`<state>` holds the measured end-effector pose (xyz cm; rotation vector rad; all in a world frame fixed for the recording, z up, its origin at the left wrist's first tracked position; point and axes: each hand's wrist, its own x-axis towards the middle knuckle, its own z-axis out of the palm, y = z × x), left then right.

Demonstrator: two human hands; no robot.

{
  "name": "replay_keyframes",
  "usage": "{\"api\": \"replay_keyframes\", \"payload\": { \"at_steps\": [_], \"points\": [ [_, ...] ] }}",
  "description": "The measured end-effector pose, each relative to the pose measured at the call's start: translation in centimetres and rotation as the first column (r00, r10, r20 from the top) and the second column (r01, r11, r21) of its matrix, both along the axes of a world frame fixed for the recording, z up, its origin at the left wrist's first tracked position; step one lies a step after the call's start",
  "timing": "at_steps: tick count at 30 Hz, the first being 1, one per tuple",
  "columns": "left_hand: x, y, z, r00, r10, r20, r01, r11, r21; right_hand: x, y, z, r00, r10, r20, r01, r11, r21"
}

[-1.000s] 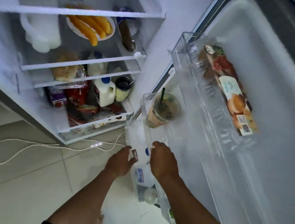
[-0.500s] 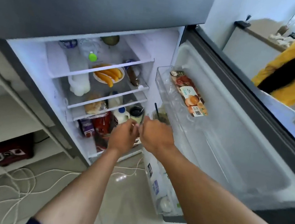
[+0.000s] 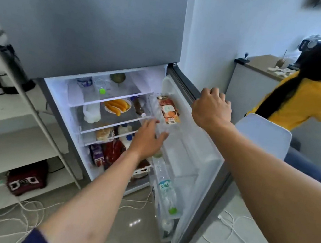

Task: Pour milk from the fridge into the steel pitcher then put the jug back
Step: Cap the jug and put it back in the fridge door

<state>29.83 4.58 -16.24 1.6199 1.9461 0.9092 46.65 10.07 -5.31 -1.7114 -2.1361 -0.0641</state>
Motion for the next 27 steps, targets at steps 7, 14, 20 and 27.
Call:
{"api": "replay_keyframes", "payload": {
  "at_steps": [7, 14, 20, 27],
  "points": [
    [6.7, -3.4, -2.5, 1.000, -0.026, -0.009, 0.022, 0.951, -0.307, 3.8, -2.2, -0.9, 0.980, 0.028, -0.199, -0.084, 0.957, -0.279],
    [1.4, -4.4, -2.9, 0.998, -0.040, 0.041, 0.049, 0.961, -0.274, 3.7, -4.5, -0.5, 0.967, 0.149, -0.208, -0.194, 0.957, -0.215],
    [-2.7, -6.0, -1.1, 0.981, 0.028, -0.194, -0.078, 0.964, -0.255, 1.8, -5.6, -0.6, 0.932, 0.340, -0.123, -0.356, 0.924, -0.143],
    [-9.7, -7.5, 1.0, 0.832, 0.091, -0.548, -0.204, 0.968, -0.149, -2.0, -5.0, -2.1, 0.767, 0.638, -0.062, -0.641, 0.762, -0.091]
  ]
}}
